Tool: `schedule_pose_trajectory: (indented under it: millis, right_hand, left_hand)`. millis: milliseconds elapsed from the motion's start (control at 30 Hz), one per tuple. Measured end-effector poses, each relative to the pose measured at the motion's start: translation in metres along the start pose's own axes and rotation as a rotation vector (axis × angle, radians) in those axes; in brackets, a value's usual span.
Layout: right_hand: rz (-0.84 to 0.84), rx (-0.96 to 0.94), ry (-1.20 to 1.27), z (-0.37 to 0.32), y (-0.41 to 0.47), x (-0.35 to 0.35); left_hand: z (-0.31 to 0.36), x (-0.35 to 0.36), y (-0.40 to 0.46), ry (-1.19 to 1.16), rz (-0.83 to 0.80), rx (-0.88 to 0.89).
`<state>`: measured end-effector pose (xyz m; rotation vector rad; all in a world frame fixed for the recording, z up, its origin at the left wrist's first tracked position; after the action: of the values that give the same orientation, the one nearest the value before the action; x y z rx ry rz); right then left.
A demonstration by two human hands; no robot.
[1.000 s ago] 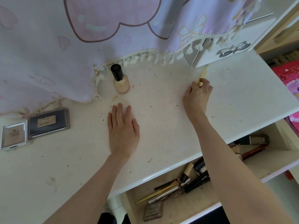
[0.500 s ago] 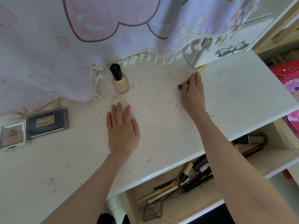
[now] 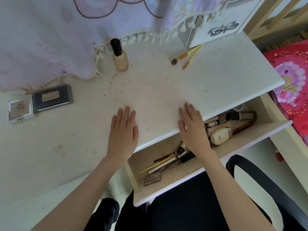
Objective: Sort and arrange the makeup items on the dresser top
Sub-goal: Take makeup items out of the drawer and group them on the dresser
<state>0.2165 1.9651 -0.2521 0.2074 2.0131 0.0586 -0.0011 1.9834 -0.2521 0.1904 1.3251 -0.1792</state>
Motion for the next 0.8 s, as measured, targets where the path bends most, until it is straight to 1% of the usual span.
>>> schedule_pose_trajectory:
  millis: [100, 167, 267, 333, 367, 400, 433, 533, 567, 600, 700, 800]
  right_hand:
    - [0.086, -0.016, 0.047, -0.006, -0.045, -0.008]
    - [0.032, -0.031, 0.055, -0.003, -0.072, -0.005]
    - [-0.255, -0.026, -0.058, 0.013, -0.089, 0.006]
    - [-0.411, -0.025, -0.157, 0.022, -0.087, 0.009]
    - [-0.469, -0.057, -0.197, 0.025, -0.082, 0.012]
    - [-0.521, -0.101, -0.235, 0.027, -0.077, 0.016]
    - [-0.559, -0.143, -0.269, 0.028, -0.071, 0.019]
    - [-0.619, -0.201, -0.373, 0.032, -0.054, 0.031]
    - [-0.633, -0.210, -0.407, 0.034, -0.050, 0.036]
    - [-0.646, -0.219, -0.442, 0.036, -0.048, 0.041]
    - [-0.681, -0.228, -0.500, 0.041, -0.045, 0.053]
    - [-0.705, -0.212, -0.509, 0.042, -0.041, 0.058]
  left_hand:
    - [0.016, 0.003, -0.041, -0.020, 0.022, 0.016]
    - [0.027, 0.003, -0.065, -0.078, 0.046, 0.052]
    - [0.040, 0.001, -0.100, -0.241, 0.069, 0.201]
    - [0.046, 0.005, -0.117, -0.352, 0.016, 0.289]
    - [0.049, 0.009, -0.119, -0.382, -0.044, 0.297]
    - [0.051, 0.016, -0.119, -0.396, -0.113, 0.272]
    - [0.052, 0.024, -0.115, -0.396, -0.174, 0.209]
    - [0.049, 0.056, -0.098, -0.395, -0.392, -0.092]
    - [0.049, 0.067, -0.092, -0.389, -0.453, -0.144]
    - [0.051, 0.076, -0.087, -0.380, -0.494, -0.152]
    - [0.057, 0.097, -0.078, -0.330, -0.570, -0.100]
    - [0.061, 0.110, -0.078, -0.251, -0.603, -0.075]
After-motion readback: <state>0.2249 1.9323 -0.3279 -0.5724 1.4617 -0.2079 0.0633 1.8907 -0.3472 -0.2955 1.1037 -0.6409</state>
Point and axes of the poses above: each hand's wrist, its own y-axis towards the middle knuckle, its own x-axis out of the palm, z = x × y, the point moved 3 cm from there along y, towards the middle knuckle, and after that the axes turned 9 degrees about z, right-handed, at the moved point
